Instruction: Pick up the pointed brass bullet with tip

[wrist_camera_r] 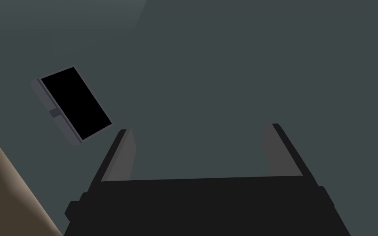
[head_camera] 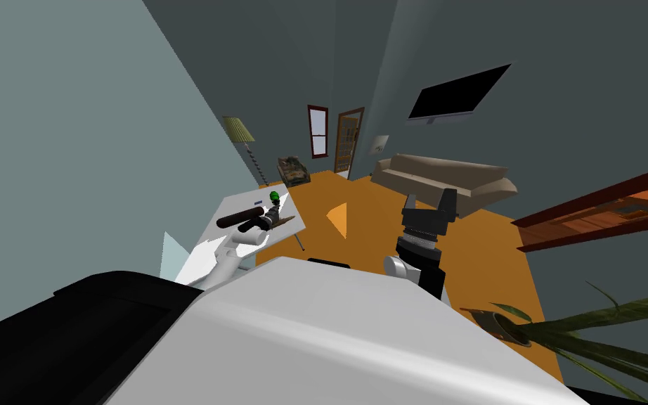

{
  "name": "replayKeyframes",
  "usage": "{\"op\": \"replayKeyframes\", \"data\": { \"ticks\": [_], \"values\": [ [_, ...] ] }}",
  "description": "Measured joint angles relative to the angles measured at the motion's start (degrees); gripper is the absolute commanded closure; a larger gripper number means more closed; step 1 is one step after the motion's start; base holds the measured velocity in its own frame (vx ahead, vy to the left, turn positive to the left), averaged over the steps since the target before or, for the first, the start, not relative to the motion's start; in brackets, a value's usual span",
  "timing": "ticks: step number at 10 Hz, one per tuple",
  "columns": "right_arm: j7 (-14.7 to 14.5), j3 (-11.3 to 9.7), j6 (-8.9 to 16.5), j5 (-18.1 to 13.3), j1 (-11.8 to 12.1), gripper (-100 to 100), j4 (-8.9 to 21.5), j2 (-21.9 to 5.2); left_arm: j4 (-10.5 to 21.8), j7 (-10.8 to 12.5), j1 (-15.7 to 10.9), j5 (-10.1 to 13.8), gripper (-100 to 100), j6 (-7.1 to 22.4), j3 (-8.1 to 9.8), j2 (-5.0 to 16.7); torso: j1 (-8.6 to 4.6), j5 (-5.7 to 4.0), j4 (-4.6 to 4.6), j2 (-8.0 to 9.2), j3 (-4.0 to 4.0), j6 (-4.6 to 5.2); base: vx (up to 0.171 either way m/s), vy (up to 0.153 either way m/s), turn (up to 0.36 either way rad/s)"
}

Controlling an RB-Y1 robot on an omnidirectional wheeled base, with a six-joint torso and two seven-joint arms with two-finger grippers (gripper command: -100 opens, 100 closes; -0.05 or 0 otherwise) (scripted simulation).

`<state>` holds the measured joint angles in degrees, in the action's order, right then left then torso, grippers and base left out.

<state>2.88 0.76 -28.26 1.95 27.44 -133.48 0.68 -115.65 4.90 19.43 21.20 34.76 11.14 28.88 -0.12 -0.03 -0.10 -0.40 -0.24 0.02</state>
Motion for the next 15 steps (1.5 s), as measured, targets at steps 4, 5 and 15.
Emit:
{"op": "replayKeyframes", "data": {
  "ticks": [4, 5, 15],
  "values": [
    [0.0, 0.0, 0.0, 0.0, 0.0, 0, 0.0, 0.0, 3.78, 0.2, 0.44, 2.87, -100, 5.07, 1.73, 1.8, -0.02, -0.01, 0.01, 0.04, 0.02, -0.01, 0.097, -0.056, 0.048],
    [0.0, 0.0, 0.0, 0.0, 0.0, 0, 0.0, 0.0, 4.94, 0.19, 0.89, 4.08, -100, 6.19, 2.41, 2.53, 0.01, 0.0, 0.0, -0.01, 0.0, -0.02, 0.085, -0.043, 0.037],
    [0.0, 0.0, 0.0, 0.0, 0.01, 0, 0.0, 0.0, 13.85, 1.07, 2.27, 10.74, -100, 21.3, 7.46, 6.31, -0.01, 0.0, -0.03, -0.14, -0.08, 0.0, 0.127, -0.062, 0.05]
  ]
}}
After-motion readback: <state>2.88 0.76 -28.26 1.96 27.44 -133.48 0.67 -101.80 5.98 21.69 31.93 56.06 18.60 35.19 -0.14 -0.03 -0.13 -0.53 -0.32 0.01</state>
